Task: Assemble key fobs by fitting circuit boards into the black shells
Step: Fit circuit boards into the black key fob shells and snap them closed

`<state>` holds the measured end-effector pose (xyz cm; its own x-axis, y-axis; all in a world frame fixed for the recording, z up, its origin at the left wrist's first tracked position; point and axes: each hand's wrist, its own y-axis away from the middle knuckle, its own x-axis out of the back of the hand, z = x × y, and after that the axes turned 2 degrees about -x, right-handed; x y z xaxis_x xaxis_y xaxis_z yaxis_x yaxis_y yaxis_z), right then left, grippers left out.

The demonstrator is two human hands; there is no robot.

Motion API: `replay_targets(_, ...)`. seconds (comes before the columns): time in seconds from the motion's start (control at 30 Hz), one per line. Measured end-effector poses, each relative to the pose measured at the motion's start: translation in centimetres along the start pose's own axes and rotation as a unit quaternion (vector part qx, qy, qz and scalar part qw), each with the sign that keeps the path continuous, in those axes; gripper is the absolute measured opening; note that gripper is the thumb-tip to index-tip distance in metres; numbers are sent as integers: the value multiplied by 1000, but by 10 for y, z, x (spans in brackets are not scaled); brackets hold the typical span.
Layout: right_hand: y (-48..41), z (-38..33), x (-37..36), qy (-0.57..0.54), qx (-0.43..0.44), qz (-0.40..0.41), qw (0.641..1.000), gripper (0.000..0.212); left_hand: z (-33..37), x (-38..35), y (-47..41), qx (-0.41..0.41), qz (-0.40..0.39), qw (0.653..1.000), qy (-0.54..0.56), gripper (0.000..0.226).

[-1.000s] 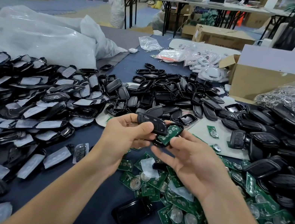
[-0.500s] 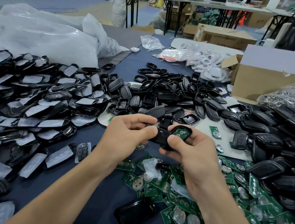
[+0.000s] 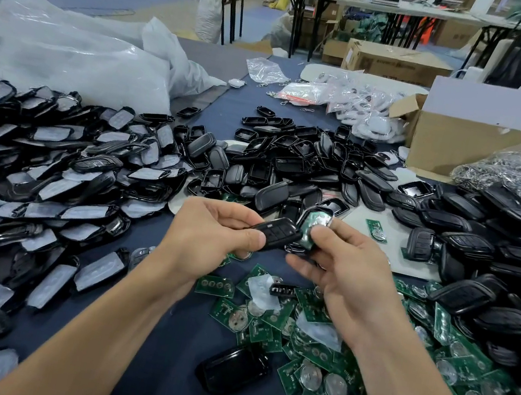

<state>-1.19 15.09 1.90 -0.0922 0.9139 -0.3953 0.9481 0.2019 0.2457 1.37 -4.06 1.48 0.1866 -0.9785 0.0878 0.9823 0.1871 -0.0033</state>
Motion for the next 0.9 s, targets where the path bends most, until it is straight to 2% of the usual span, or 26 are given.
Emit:
replay_targets(0.1,-1,-1,1,-41,-14,8,999,15,2,-1,1,20,22,998,55,20)
replay_targets(0.27,0,7,-3,82,32,1,996,23,4,-7,2,36,43,991,123,18)
replay_targets(0.4,-1,13,-5,133,66,13,989,18,4,-11,4,41,33,985,162,29)
replay_targets(0.53,-3,15,-4,148,68,38,986,7,5,-12,5,25,47,993,107,21)
replay_targets(0.63,-3,15,-3,138,72,38,987,11,2,-14,3,-23,69,997,-22,27)
replay_targets(0.7,-2,14,-2,149,89,38,984,16,0,-16,3,-38,64,995,-68,24)
replay_targets(0.8,-1,12,0,173,107,39,978,13,-1,-14,4,-45,43,995,-80,19)
replay_targets(0.9,0,11,-1,168,103,33,980,16,2,-9,4,-25,-3,999,-41,14)
